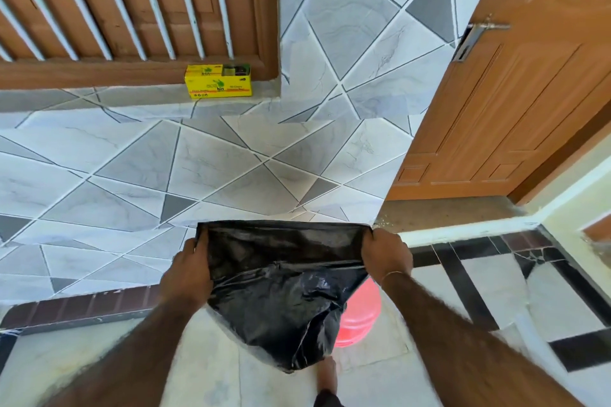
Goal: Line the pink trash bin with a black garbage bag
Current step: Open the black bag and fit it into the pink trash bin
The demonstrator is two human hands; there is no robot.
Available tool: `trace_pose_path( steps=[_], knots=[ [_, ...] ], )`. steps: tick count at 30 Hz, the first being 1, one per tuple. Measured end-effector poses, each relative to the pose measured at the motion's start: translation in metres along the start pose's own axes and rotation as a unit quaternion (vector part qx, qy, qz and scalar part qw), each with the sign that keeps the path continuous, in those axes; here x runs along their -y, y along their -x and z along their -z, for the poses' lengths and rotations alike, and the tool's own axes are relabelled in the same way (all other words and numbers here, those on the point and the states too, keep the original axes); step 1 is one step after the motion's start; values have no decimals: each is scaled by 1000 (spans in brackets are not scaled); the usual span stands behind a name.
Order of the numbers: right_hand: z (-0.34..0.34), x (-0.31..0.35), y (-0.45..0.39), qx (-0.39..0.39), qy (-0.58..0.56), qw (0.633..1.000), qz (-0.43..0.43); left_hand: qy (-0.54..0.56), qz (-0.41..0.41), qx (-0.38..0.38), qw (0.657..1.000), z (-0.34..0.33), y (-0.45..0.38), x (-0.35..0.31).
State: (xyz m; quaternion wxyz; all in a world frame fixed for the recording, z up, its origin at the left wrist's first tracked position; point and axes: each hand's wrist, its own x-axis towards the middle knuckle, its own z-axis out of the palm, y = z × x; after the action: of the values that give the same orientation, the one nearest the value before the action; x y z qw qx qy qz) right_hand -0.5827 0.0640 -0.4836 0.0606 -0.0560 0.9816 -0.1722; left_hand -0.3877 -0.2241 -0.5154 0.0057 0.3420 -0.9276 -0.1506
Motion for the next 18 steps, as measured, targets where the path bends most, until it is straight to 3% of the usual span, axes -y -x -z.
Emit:
trace_pose_path(
  steps=[6,11,15,18],
  knots=[
    [-2,-8,-6,66,2,998,7,-17,2,23,1000,2,-8,-1],
    [1,-25,-14,63,-35,995,-67,24,-16,63,998,-15,-6,-18],
    [-7,-43,-30,69,-135,978,-146,60,-16,77,995,-34,-8,-34],
    [-35,-70,-53,65,-268,936,-221,90,-1,97,991,-55,-18,-50]
  ],
)
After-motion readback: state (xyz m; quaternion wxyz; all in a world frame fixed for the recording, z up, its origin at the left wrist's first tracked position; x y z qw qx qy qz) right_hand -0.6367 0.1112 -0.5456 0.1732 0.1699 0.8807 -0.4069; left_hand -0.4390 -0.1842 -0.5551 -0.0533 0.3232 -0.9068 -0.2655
